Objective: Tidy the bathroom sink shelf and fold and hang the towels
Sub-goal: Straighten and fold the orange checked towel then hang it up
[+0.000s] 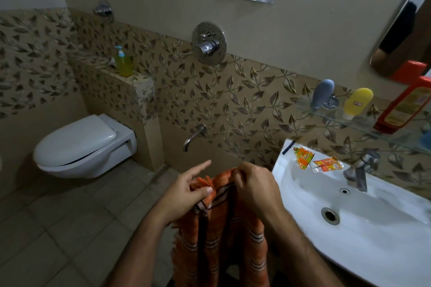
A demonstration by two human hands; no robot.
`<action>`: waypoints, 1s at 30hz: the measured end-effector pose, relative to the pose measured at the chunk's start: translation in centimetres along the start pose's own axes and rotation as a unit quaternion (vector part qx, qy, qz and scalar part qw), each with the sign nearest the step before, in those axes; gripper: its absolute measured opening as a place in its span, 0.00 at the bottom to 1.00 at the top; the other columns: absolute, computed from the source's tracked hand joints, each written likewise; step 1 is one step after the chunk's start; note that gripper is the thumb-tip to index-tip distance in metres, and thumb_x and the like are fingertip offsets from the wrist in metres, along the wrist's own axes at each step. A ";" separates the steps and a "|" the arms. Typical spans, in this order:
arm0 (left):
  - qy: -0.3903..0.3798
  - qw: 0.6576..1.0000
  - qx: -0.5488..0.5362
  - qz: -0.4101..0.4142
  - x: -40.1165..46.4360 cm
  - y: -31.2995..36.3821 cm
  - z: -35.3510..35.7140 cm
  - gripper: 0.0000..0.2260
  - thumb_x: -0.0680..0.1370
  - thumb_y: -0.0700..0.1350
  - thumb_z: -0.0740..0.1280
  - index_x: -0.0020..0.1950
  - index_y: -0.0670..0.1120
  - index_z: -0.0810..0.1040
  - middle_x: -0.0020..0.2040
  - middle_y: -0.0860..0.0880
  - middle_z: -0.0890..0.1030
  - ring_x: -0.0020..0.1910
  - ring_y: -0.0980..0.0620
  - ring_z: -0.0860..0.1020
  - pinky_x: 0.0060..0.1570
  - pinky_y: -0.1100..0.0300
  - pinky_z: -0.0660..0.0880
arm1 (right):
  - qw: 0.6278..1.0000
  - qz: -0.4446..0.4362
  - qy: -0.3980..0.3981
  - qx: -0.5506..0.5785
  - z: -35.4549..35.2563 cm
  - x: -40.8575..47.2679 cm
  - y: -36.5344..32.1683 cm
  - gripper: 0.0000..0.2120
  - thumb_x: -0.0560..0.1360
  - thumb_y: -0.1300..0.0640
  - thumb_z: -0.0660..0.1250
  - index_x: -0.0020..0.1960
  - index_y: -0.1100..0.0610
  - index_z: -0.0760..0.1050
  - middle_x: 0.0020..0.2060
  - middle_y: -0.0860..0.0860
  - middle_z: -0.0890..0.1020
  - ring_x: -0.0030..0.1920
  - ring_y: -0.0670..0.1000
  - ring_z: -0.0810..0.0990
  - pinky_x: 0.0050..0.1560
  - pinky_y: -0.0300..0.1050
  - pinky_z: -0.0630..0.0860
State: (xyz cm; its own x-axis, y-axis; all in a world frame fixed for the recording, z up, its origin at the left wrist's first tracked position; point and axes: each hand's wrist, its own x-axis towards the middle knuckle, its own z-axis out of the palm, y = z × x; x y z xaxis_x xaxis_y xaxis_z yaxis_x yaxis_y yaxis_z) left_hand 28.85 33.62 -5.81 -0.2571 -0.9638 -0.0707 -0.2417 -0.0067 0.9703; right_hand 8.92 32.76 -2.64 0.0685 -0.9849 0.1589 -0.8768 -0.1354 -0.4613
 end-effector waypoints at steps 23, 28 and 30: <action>0.263 0.947 0.183 0.006 1.5 6.2 -1.1 0.07 0.76 0.42 0.67 0.47 0.54 0.81 0.41 0.57 0.82 0.38 0.64 0.79 0.39 0.64 0.76 | 0.903 0.067 -0.280 0.319 0.7 -1.4 1.1 0.08 0.76 0.52 0.71 0.54 0.52 0.81 0.49 0.50 0.86 0.49 0.50 0.85 0.57 0.56 0.80; 0.297 0.934 0.199 -0.009 2.0 7.0 -2.5 0.05 0.76 0.42 0.68 0.47 0.53 0.81 0.43 0.57 0.82 0.43 0.61 0.77 0.37 0.67 0.70 | 0.897 0.066 -0.220 0.377 1.6 -2.2 1.6 0.07 0.80 0.52 0.65 0.55 0.50 0.79 0.49 0.49 0.85 0.50 0.48 0.84 0.56 0.51 0.80; 0.299 0.931 0.207 -0.018 2.1 6.9 -2.9 0.05 0.76 0.42 0.68 0.47 0.52 0.81 0.43 0.57 0.81 0.41 0.63 0.75 0.34 0.68 0.67 | 0.926 0.049 -0.178 0.328 1.7 -2.3 1.5 0.06 0.80 0.51 0.64 0.51 0.48 0.79 0.44 0.47 0.84 0.46 0.43 0.83 0.50 0.45 0.79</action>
State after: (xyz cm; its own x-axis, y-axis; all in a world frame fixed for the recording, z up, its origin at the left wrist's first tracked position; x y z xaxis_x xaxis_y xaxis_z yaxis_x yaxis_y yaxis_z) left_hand 29.33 30.75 1.45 0.2954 -0.9420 0.1592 -0.6118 -0.0585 0.7889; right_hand 8.28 34.66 -5.22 0.2587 -0.9532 -0.1567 -0.4176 0.0360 -0.9079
